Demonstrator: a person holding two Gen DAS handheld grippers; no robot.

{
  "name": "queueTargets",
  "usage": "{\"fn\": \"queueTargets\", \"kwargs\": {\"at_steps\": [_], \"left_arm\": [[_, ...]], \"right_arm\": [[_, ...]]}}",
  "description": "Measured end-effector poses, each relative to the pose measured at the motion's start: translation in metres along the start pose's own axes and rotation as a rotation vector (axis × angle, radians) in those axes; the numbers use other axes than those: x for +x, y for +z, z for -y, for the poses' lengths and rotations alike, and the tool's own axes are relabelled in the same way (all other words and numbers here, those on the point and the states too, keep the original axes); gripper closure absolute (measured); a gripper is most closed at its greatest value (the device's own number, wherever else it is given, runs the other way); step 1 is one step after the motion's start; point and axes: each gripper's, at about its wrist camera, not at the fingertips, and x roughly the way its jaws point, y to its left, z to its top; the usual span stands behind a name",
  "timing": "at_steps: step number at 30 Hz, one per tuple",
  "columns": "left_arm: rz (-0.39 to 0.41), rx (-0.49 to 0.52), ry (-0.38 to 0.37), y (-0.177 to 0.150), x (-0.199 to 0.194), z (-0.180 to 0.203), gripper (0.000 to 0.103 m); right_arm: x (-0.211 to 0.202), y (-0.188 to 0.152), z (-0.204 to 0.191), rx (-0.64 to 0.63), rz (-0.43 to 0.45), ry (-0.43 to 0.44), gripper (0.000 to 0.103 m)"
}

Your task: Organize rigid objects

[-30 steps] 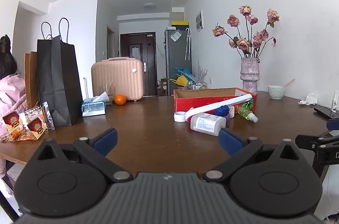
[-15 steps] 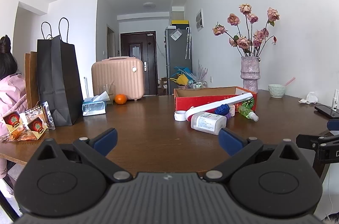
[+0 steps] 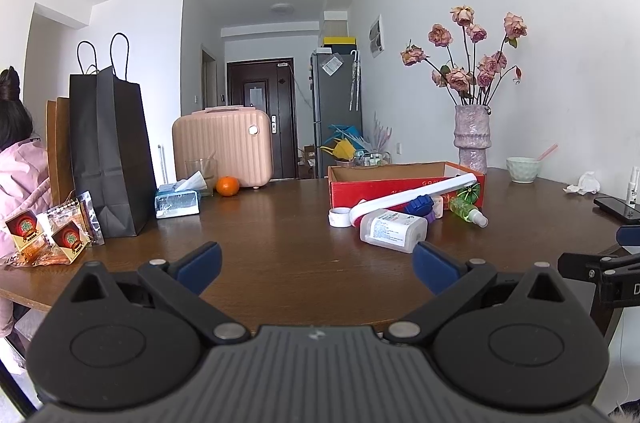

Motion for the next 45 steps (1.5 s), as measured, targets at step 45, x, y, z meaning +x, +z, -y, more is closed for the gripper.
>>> {"fn": "queueTargets", "kwargs": {"at_steps": [45], "left_arm": [[-0.022,0.037,-0.016,-0.0041,0.0052,0.0052,0.0]], "right_arm": [[0.0035,-0.0035,0.0018,0.012,-0.012,0.007,0.0]]}}
